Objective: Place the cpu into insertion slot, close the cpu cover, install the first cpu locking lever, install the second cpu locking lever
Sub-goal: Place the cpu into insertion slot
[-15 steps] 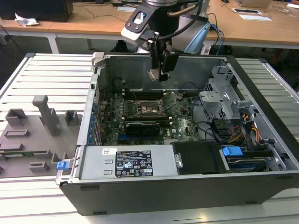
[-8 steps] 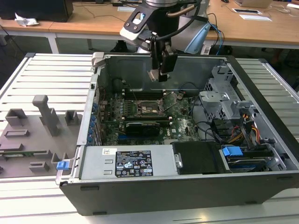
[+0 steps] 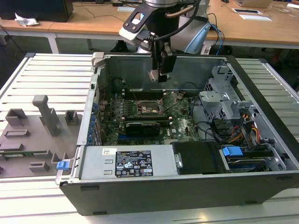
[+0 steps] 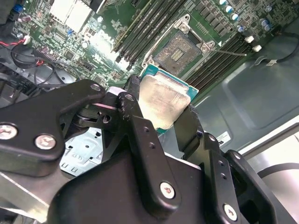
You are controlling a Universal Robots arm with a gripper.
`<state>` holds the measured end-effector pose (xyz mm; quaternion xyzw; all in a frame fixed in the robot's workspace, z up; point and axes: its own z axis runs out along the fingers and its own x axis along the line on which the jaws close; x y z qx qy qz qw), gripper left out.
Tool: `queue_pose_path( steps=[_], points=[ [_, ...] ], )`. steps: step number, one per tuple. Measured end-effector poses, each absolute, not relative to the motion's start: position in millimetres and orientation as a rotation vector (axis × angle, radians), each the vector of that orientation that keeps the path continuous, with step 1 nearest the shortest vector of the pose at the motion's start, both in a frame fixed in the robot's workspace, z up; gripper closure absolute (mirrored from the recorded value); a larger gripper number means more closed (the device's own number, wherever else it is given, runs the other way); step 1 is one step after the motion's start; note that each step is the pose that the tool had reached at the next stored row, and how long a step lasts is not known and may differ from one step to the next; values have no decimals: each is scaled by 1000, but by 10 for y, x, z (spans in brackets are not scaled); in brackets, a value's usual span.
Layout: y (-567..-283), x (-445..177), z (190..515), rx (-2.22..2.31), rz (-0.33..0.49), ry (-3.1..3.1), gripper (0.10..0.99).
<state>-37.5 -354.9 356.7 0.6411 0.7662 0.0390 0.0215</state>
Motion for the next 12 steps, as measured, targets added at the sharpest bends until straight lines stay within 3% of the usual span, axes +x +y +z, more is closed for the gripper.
queue_pose_path(
  steps=[12],
  points=[
    [-3549, -375, 3548, 2077, 116, 2295, 549]
  ],
)
